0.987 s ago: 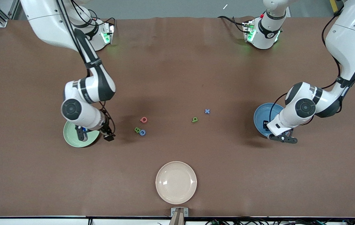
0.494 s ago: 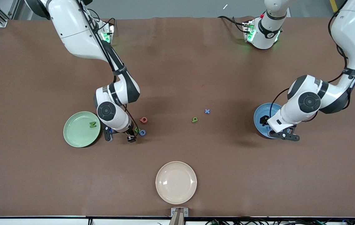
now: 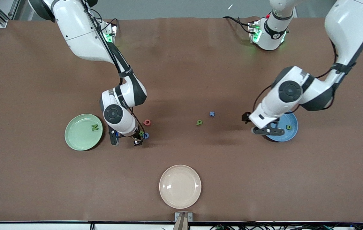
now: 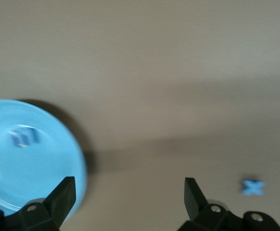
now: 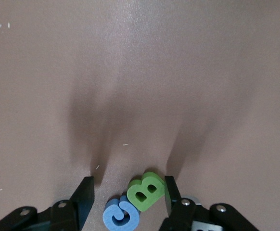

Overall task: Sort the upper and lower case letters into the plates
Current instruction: 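Grasp the blue x with the left gripper while the right gripper grasps B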

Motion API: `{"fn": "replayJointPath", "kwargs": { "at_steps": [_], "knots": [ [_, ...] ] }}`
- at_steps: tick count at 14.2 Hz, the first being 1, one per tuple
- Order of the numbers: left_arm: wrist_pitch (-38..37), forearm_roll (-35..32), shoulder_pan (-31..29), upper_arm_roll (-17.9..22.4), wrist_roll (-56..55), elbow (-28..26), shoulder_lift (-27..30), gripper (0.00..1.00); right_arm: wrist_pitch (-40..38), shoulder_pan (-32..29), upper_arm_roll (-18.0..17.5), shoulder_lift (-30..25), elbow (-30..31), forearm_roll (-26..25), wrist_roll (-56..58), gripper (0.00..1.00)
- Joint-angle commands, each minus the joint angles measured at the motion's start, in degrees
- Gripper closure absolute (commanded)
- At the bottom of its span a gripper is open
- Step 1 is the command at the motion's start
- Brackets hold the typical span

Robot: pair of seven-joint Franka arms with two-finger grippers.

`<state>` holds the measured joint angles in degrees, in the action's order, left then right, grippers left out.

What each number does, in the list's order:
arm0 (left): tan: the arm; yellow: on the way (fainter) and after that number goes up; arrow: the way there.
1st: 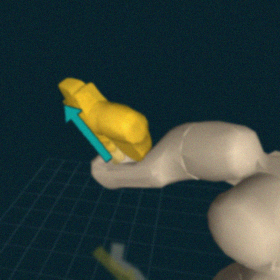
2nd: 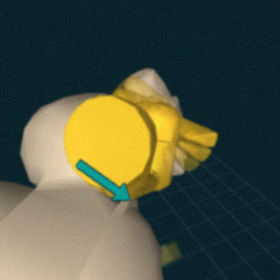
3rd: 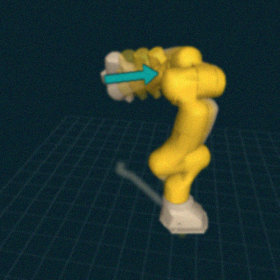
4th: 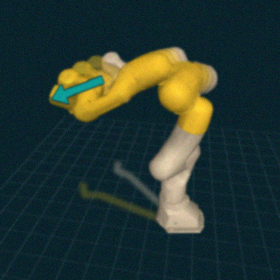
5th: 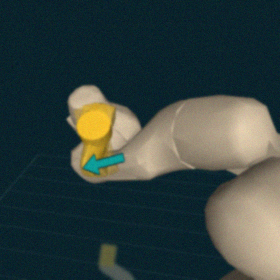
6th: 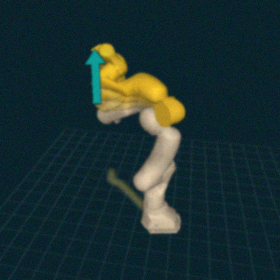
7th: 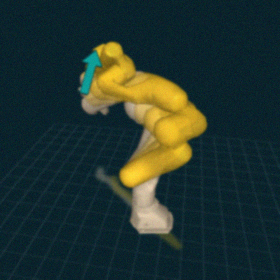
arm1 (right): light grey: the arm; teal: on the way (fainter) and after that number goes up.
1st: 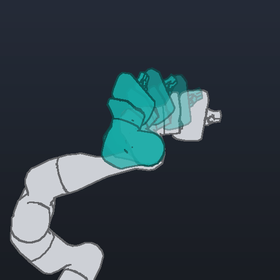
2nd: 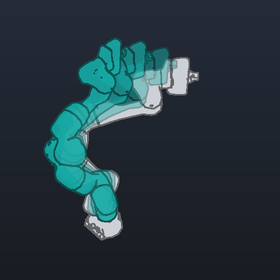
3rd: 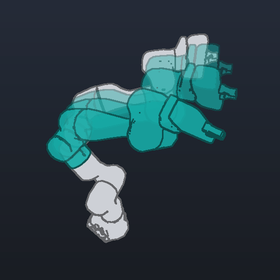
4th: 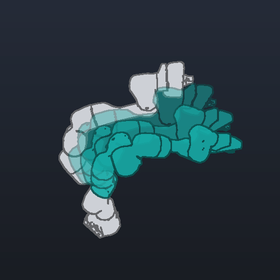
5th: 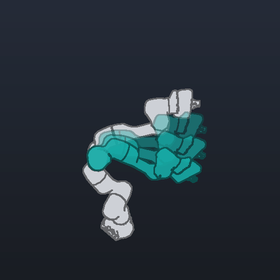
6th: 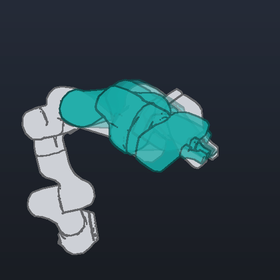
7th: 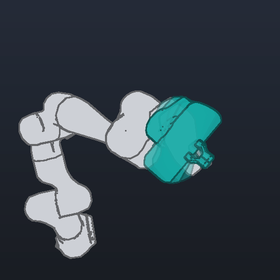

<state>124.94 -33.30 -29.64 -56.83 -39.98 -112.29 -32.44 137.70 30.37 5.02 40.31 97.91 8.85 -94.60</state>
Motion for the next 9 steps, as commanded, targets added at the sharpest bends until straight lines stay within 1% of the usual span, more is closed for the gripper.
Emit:
{"fn": "replayJointPath", "kwargs": {
  "at_steps": [1,2,3,5,7,8,9],
  "knots": [
    [-1.01,-0.18,5.62,0.31,-6.83,1.98,-2.53,0.01,-0.41,1.09,0.52,0.82,-0.88,0.55,-0.93,0.34],
    [-0.84,-0.09,7.91,0.49,-8.43,2.16,-2.97,0.01,-0.41,1.09,0.52,0.82,-0.79,0.55,-0.93,0.34],
    [-0.75,-0.18,10.45,1.88,-9.57,2.86,-3.85,0.01,-0.59,1.09,0.52,0.82,-0.7,0.55,-0.93,0.34],
    [0.21,-0.27,15.9,5.39,-11.68,4.0,-5.08,0.01,-0.68,1.18,0.52,0.82,-0.61,0.55,-0.93,0.34],
    [2.31,-0.62,22.05,10.31,-14.5,4.09,-5.17,0.01,-0.68,1.18,0.52,0.82,-0.53,0.55,-0.93,0.34],
    [3.81,-0.71,24.69,12.68,-15.38,3.92,-5.17,0.01,-0.85,1.18,0.52,0.82,-0.53,0.47,-0.93,0.35],
    [5.04,-0.71,26.11,13.92,-15.56,3.66,-5.26,0.03,-0.85,1.44,0.52,0.82,-0.44,0.55,-0.93,0.37]
  ]
}}
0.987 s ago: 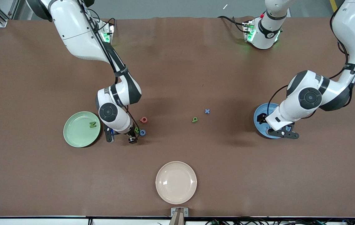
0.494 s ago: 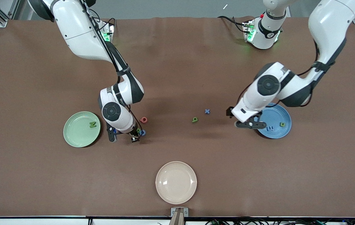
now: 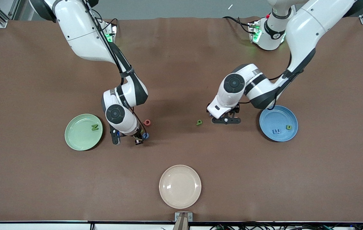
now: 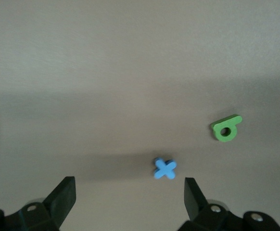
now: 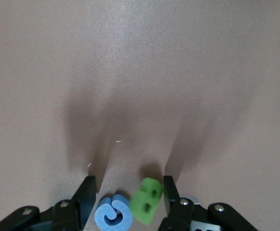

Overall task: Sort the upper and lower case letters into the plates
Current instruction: 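Grasp the blue x with the left gripper while the right gripper grasps B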

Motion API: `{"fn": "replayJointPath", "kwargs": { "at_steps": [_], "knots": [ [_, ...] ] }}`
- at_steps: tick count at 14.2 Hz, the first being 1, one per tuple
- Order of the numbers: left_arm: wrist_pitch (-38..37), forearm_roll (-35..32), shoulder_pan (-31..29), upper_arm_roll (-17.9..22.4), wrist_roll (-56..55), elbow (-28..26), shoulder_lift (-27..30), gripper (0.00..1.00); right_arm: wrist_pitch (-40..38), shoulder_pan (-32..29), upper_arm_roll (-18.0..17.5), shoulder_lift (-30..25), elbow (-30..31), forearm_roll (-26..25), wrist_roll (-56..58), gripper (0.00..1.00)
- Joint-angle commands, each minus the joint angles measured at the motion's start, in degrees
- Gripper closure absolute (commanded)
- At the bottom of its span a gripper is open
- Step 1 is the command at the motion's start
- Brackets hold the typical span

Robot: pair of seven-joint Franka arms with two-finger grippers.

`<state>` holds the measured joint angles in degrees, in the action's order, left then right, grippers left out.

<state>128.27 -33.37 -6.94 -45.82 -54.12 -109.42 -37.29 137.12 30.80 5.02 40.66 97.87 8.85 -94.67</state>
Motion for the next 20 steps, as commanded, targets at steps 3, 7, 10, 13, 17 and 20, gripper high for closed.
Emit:
{"fn": "replayJointPath", "kwargs": {
  "at_steps": [3,7,10,13,17,20],
  "knots": [
    [5.58,-0.73,4.3,3.63,-2.21,0.61,-2.43,0.06,-0.53,1.11,0.52,0.47,-0.39,0.47,-0.69,0.52],
    [6.47,-1.26,5.71,4.59,-2.74,0.61,-4.02,0.18,-0.54,0.41,0.52,0.29,-0.48,0.47,-0.25,0.8],
    [6.82,-3.45,6.06,4.68,-2.83,0.7,-4.9,0.26,-0.62,-0.03,0.7,-0.06,-0.57,0.38,0.1,0.98],
    [6.91,-4.25,6.24,4.68,-2.83,0.7,-5.6,0.36,-5.52,-2.23,0.87,-1.98,-0.57,-0.06,5.52,1.0],
    [6.91,-5.04,6.32,5.56,-2.83,0.61,-5.69,0.46,-14.07,-9.42,1.05,-10.32,3.19,-0.15,18.18,1.0],
    [6.91,-5.04,7.38,6.53,-2.92,0.7,-5.69,0.57,-13.46,-15.48,1.05,-15.86,10.48,-0.15,30.21,1.0]
  ]
}}
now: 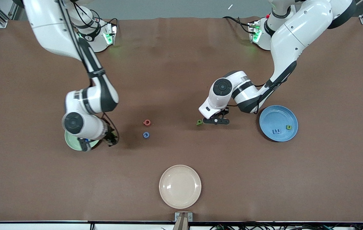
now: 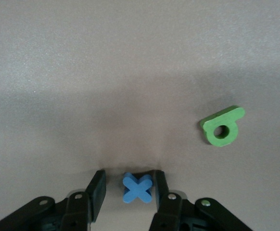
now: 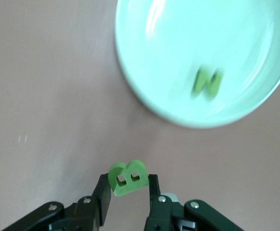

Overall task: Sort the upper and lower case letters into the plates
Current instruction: 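Drop the x with the left gripper while the right gripper drops the B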

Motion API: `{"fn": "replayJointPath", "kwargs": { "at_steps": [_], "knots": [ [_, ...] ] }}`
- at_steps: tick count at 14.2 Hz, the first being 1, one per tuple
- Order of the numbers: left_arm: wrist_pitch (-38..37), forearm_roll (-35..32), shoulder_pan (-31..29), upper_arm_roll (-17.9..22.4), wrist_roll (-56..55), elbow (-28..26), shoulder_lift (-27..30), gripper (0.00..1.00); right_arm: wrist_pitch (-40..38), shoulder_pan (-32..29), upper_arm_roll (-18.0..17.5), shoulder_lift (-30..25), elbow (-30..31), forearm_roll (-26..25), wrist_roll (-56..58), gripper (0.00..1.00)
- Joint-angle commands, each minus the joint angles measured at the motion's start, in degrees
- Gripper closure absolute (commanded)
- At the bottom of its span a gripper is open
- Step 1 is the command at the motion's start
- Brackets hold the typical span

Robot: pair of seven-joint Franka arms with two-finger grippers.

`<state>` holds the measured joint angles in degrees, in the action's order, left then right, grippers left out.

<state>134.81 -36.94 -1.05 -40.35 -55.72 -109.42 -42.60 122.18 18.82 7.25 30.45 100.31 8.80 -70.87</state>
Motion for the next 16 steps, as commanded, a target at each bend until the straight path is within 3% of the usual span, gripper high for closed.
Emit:
{"fn": "replayJointPath", "kwargs": {
  "at_steps": [1,7,10,12,13,14,15,16],
  "knots": [
    [0.37,-1.46,1.75,1.15,-1.93,0.7,-0.37,0.61,2.0,-5.61,-1.19,-6.88,10.23,-0.1,10.45,1.0],
    [0.28,-1.38,1.75,1.15,-4.83,0.78,-0.02,0.84,15.43,-11.61,-1.19,-8.74,23.07,-0.1,23.23,1.0],
    [-0.6,-1.38,0.44,0.98,-4.66,0.61,1.9,0.9,16.16,-11.79,-1.19,-8.3,23.96,-0.1,23.24,0.98],
    [-1.04,-0.85,-0.44,0.89,-3.79,0.61,5.32,0.92,15.81,-12.48,-1.19,-8.3,24.14,-0.1,23.24,0.89],
    [-1.56,-0.5,-1.66,0.71,-2.48,0.52,6.73,0.92,15.63,-12.92,-1.19,-8.3,24.05,-0.1,23.24,0.71],
    [-2.18,-0.32,-3.41,-0.25,-1.07,0.35,7.61,0.92,15.46,-13.02,-1.19,-8.3,23.88,-0.1,23.15,0.31],
    [-2.96,-0.23,-7.26,-2.95,0.77,-0.27,7.97,0.92,14.67,-12.93,-1.19,-8.56,23.53,-0.1,22.54,0.0],
    [-3.84,-0.32,-12.35,-6.46,2.62,-1.05,8.24,0.93,12.75,-12.76,-1.19,-8.82,22.39,-0.1,22.45,0.0]
  ]
}}
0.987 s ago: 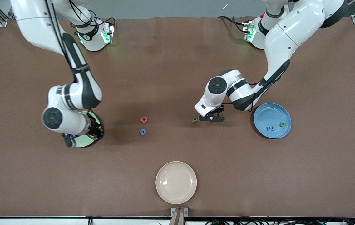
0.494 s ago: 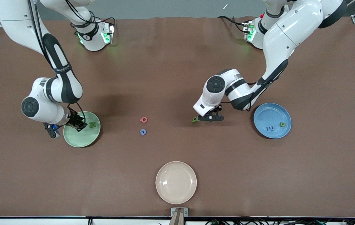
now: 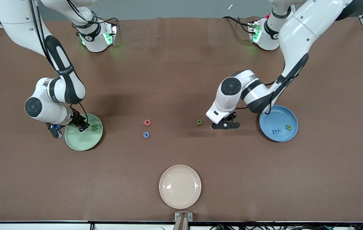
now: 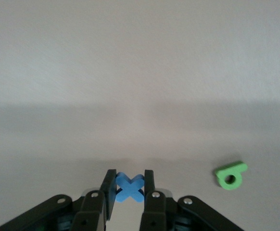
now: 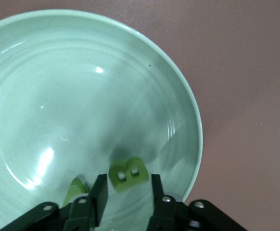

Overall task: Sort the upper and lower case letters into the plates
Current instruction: 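Drop the x with the left gripper while the right gripper drops the B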

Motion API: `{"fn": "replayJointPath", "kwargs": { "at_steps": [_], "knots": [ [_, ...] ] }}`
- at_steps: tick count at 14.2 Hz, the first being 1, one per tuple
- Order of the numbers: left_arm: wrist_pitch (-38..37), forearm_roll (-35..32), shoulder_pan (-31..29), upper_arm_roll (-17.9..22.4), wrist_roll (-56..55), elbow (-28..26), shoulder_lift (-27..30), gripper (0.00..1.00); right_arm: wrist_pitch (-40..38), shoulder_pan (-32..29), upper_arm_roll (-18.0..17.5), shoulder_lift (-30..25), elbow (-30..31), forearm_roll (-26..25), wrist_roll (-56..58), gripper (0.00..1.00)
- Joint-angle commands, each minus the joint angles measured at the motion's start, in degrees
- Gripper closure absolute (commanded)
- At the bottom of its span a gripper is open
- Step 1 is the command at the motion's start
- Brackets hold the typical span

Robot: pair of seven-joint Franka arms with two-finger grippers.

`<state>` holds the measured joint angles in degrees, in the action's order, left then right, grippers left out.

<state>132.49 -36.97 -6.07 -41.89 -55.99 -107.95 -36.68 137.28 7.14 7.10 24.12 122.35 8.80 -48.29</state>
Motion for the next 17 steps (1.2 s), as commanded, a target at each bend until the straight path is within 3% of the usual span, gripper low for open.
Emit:
{"fn": "replayJointPath", "kwargs": {
  "at_steps": [1,4,6,10,14,17],
  "knots": [
    [-2.75,-0.29,-12.86,-8.61,5.69,-3.66,2.4,0.93,-4.98,-0.56,-1.2,-2.5,-1.22,-0.01,-1.35,0.0],
    [-6.36,-0.29,-27.72,-17.32,15.01,-7.35,2.32,0.93,-7.55,5.57,-1.56,-2.15,-6.05,0.16,-13.97,0.0],
    [-6.37,-1.17,-34.41,-19.1,19.93,-9.81,2.4,0.93,-7.55,11.02,-1.56,-1.89,-9.56,0.43,-23.11,0.0],
    [-5.93,-5.99,-43.74,-19.54,28.21,-13.33,2.06,0.93,-6.67,20.08,-1.47,6.96,-19.75,0.26,-38.68,0.0],
    [-4.44,-12.5,-49.99,-19.37,31.99,-15.8,0.3,0.93,-5.89,23.7,-1.47,14.71,-27.32,-0.19,-45.38,0.01],
    [-2.42,-16.1,-51.15,-18.41,32.7,-16.85,-0.93,0.92,-5.8,23.88,-1.47,17.44,-30.14,-0.27,-45.92,0.12]
  ]
}}
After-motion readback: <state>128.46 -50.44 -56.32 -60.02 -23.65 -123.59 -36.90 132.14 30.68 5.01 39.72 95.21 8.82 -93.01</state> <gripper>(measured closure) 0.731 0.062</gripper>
